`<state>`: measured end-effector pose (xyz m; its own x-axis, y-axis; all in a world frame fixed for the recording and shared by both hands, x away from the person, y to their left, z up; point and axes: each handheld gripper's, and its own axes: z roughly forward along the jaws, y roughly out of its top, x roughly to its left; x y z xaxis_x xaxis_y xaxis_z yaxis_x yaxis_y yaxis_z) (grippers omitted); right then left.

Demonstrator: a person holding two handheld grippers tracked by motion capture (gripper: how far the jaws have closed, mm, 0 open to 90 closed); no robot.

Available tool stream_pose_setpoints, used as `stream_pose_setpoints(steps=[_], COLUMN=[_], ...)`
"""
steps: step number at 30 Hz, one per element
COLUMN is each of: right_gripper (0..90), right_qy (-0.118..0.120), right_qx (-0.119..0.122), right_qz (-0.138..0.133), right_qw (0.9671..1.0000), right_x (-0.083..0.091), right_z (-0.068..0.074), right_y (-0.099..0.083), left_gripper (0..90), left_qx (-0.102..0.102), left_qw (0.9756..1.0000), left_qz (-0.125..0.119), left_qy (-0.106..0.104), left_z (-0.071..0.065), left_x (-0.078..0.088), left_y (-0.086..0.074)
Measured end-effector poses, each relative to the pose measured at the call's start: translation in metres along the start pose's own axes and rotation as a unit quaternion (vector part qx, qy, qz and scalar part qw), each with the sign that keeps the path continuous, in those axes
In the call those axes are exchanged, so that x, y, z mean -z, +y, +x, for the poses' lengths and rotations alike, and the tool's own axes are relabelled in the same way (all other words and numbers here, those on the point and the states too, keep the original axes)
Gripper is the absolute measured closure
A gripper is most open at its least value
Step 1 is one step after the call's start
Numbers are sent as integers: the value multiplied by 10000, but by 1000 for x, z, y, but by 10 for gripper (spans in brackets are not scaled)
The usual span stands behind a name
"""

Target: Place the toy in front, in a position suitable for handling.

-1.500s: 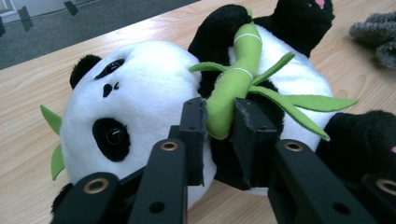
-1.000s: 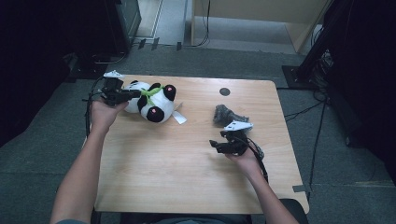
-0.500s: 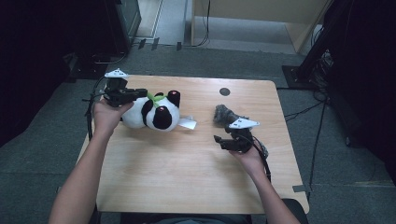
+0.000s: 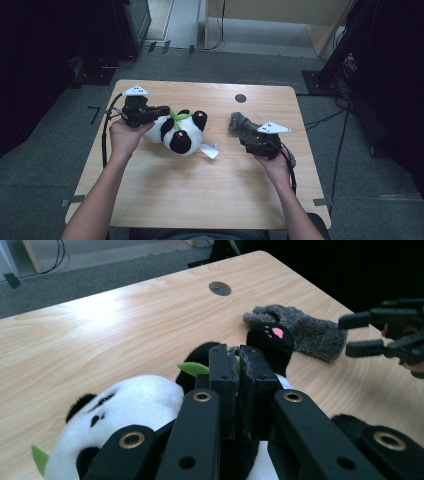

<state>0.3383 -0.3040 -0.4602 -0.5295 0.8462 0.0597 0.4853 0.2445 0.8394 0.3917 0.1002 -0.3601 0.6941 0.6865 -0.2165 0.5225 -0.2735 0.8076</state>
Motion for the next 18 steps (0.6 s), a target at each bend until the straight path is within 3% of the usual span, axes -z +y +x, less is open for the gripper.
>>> stream_pose_setpoints(steps=[6, 12, 18], right_gripper=[407, 414, 443], right_qy=[-169, -320, -544], right_qx=[-89, -107, -147], right_qz=[-54, -4, 10], right_qw=[9998, 9994, 9984], right_x=[-1, -9, -20], right_z=[-10, -17, -27], right_y=[1, 1, -1], left_gripper=[859, 859, 857], left_qx=[-51, 33, -42], left_qw=[9999, 9996, 9996], left_qz=[-101, -253, -170], left_qy=[-10, -123, -238], left_z=[-20, -38, -51], left_x=[2, -4, -16], left_y=[-9, -16, -23])
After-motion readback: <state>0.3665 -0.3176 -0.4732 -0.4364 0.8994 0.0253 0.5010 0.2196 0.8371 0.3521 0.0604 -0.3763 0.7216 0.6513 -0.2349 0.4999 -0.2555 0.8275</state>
